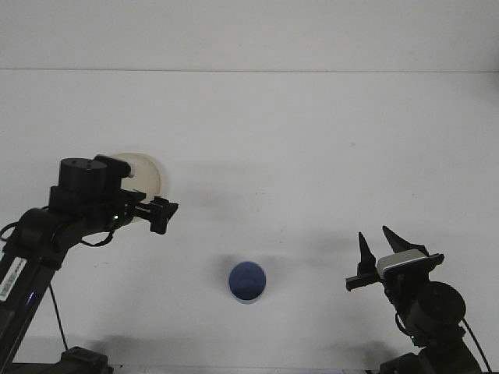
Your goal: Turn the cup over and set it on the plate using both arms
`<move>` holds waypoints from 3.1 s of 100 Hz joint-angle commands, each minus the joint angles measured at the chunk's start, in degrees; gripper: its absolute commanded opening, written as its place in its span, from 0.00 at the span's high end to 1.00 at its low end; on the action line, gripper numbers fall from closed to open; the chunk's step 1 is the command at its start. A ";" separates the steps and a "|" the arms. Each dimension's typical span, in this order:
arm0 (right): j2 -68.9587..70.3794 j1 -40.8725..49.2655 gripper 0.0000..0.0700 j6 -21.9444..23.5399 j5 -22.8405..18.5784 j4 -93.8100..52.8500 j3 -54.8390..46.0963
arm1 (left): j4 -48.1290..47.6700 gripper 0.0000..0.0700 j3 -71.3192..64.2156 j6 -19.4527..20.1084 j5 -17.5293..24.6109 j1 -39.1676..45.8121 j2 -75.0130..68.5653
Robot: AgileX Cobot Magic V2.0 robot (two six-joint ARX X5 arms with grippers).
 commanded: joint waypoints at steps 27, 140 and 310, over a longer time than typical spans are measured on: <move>0.20 0.11 0.52 0.48 -0.04 0.50 0.26 | -7.74 0.16 3.37 2.29 0.33 -13.77 10.73; 0.20 0.11 0.52 0.50 -0.22 0.46 0.24 | -1.49 0.98 3.39 1.33 -5.66 -33.92 30.88; 0.24 0.11 0.52 0.48 -0.22 0.11 0.24 | -7.13 0.98 23.23 6.97 -15.34 23.34 41.57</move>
